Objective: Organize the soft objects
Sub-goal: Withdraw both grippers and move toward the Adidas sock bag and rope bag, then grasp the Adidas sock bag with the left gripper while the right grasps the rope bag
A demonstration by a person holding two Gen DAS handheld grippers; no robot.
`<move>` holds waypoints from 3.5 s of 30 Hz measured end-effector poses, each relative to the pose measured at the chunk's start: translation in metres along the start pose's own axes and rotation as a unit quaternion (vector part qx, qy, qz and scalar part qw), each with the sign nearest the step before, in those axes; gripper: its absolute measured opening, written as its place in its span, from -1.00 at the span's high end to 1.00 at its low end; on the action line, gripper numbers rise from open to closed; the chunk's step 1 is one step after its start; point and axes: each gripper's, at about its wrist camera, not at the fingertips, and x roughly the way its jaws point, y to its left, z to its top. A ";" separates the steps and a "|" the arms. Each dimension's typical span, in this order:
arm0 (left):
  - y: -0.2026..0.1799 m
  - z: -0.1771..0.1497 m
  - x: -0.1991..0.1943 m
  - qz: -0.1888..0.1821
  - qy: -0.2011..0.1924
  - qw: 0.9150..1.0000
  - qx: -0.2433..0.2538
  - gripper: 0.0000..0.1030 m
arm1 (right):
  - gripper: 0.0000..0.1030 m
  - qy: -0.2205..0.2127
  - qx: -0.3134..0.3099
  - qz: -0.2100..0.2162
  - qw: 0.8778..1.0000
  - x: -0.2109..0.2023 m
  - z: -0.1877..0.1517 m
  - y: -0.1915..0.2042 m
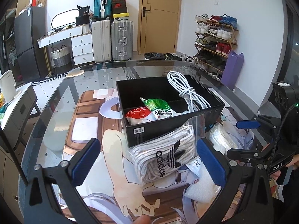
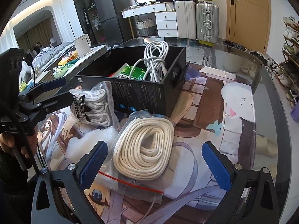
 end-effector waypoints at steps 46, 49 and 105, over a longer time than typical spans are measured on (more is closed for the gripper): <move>0.006 -0.006 0.013 -0.001 0.024 1.000 -0.003 -1.00 | -0.78 0.041 -0.019 -0.066 0.997 0.024 -0.011 -0.001; 0.006 -0.008 0.016 0.000 0.030 1.000 -0.004 -1.00 | -0.46 0.037 -0.026 -0.060 0.997 0.021 -0.011 0.004; 0.005 -0.001 -0.005 -0.117 0.026 0.993 0.003 0.63 | 0.09 0.008 -0.070 -0.024 0.997 0.001 -0.012 0.020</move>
